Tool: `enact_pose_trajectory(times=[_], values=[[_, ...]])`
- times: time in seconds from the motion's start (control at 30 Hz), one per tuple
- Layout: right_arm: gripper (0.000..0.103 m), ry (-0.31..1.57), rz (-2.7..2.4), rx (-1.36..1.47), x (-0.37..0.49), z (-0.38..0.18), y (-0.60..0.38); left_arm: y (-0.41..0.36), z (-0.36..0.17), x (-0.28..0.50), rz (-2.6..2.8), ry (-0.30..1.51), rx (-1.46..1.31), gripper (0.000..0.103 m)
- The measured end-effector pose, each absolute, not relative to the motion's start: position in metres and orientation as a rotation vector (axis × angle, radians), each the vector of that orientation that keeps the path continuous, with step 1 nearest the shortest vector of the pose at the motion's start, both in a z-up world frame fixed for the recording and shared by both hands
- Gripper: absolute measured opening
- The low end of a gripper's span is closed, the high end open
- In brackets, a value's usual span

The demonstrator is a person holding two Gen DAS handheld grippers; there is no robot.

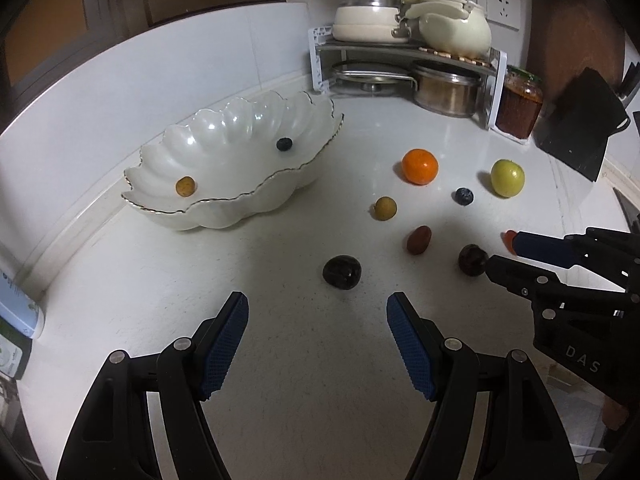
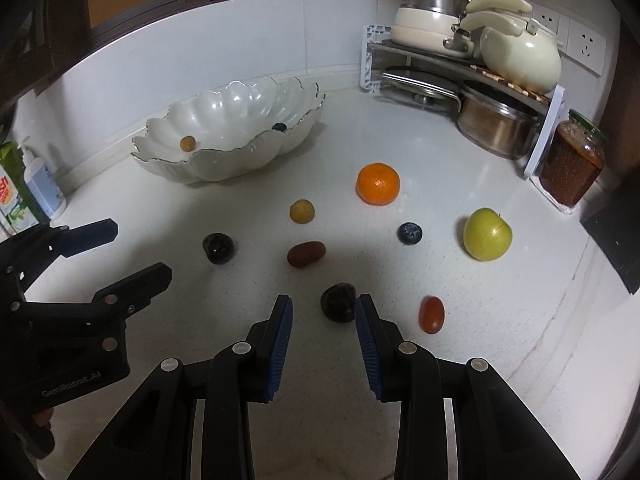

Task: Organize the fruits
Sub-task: 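Lower the left gripper onto the large dark plum and close it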

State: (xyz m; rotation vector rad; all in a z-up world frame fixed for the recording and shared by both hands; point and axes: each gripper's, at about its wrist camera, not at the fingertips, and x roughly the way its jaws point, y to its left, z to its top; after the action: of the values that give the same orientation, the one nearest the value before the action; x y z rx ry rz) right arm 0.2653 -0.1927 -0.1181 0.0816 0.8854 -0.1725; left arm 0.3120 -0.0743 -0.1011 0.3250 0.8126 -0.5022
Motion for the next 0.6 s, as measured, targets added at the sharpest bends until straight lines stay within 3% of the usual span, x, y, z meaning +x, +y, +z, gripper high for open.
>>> enact_pose_trajectory(times=[0.6], values=[[0.034,0.885,-0.205,0.119,0.280,-0.145,-0.206,-0.094,-0.133,0.339,-0.561,0.834,0.333,0.066]])
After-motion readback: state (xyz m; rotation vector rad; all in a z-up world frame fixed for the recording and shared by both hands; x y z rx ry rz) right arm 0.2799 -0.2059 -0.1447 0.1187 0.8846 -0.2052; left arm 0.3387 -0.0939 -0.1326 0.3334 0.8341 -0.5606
